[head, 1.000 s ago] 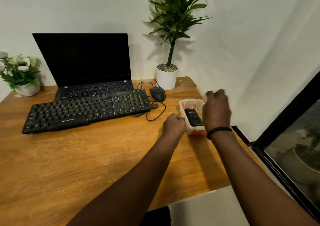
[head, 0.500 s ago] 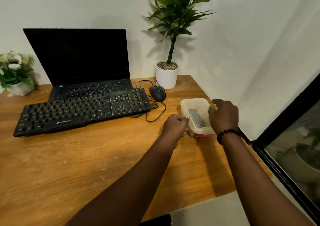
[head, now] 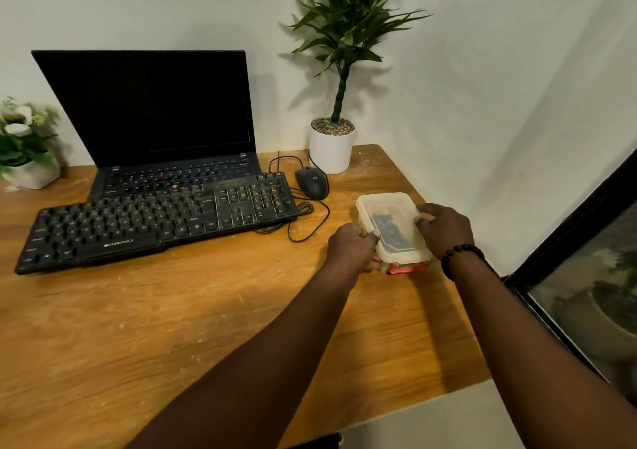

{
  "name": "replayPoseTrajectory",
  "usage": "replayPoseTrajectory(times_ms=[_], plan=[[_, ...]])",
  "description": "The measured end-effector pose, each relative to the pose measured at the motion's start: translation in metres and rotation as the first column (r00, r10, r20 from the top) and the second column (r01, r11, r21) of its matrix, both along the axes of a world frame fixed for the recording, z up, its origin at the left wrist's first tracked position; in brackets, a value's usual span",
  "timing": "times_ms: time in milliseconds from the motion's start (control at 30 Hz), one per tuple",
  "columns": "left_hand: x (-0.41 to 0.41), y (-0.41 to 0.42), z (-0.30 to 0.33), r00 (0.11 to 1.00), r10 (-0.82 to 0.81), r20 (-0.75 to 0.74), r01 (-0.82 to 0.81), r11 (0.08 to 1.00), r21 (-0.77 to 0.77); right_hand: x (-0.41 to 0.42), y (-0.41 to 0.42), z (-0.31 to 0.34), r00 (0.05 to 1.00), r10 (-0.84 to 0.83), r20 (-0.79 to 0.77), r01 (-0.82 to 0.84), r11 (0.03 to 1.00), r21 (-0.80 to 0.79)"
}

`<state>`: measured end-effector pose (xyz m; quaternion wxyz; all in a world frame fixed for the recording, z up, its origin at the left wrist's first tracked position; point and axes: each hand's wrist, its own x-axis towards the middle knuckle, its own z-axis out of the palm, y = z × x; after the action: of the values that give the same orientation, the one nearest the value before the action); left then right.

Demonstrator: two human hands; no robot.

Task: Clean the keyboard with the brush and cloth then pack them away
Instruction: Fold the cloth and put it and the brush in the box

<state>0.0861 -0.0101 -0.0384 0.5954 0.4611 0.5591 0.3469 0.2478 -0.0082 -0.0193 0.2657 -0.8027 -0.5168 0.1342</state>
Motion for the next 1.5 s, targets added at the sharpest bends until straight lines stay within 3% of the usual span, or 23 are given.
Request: replayPoseTrajectory(times_ms=[133,200,267,300,367,433,533,633,733,800,1000,1167,1300,1400,1500], plan=[[0.002,0.004,0.001,1.0,0.0,0.002,0.0,0.999,-0.048,-0.001,-0.001,-0.007,0.999,-0.016,-0.05,0.015,1.0,-0.01],[0.002,0.005,0.002,0.995,0.012,-0.099,-0.013,1.0,-0.015,-0.004,-0.004,-0.009,0.996,-0.018,-0.088,0.017,1.0,-0.016],[0.002,0.006,0.0,0.916,0.071,-0.395,0.011,0.98,0.201,-0.004,-0.009,-0.011,0.987,-0.046,-0.156,0.046,0.999,-0.006],[0.002,0.004,0.0,0.868,0.146,-0.474,0.032,0.937,0.347,-0.004,-0.014,-0.012,0.969,-0.09,-0.23,0.094,0.996,0.008],[-0.001,0.0,0.003,0.875,0.206,-0.438,0.117,0.788,0.605,-0.002,-0.024,-0.017,0.91,-0.224,-0.347,0.241,0.97,0.005],[-0.006,-0.002,0.004,0.892,0.065,-0.446,0.304,0.644,0.702,-0.001,-0.034,-0.025,0.843,-0.326,-0.428,0.328,0.942,-0.073],[-0.009,-0.01,0.004,0.744,-0.023,-0.668,0.593,0.483,0.644,-0.008,-0.047,-0.028,0.741,-0.328,-0.586,0.297,0.943,-0.152],[-0.005,-0.014,0.006,0.67,0.064,-0.74,0.646,0.44,0.624,-0.006,-0.053,-0.025,0.684,-0.298,-0.666,0.263,0.952,-0.156],[-0.003,-0.018,0.011,0.618,0.108,-0.779,0.696,0.387,0.605,-0.001,-0.058,-0.015,0.435,-0.283,-0.855,0.203,0.956,-0.214],[-0.007,-0.021,0.013,0.6,0.114,-0.792,0.721,0.35,0.597,-0.001,-0.06,-0.012,0.386,-0.257,-0.886,0.16,0.965,-0.21],[-0.006,-0.024,0.018,0.5,0.153,-0.853,0.789,0.325,0.521,0.003,-0.069,-0.013,0.478,-0.123,-0.87,0.057,0.992,-0.109],[0.0,-0.025,0.015,0.577,0.19,-0.795,0.719,0.344,0.604,0.007,-0.08,-0.015,0.729,-0.027,-0.684,0.034,0.999,-0.003],[0.0,-0.025,0.012,0.637,0.181,-0.75,0.668,0.357,0.653,0.005,-0.086,-0.014,0.819,0.053,-0.572,-0.008,0.997,0.081],[0.0,-0.022,0.009,0.645,0.145,-0.75,0.663,0.381,0.644,-0.002,-0.082,-0.015,0.897,0.011,-0.442,0.059,0.988,0.144],[-0.004,-0.014,0.005,0.759,0.05,-0.649,0.542,0.503,0.673,-0.011,-0.075,-0.009,0.952,0.068,-0.297,0.017,0.962,0.272]])
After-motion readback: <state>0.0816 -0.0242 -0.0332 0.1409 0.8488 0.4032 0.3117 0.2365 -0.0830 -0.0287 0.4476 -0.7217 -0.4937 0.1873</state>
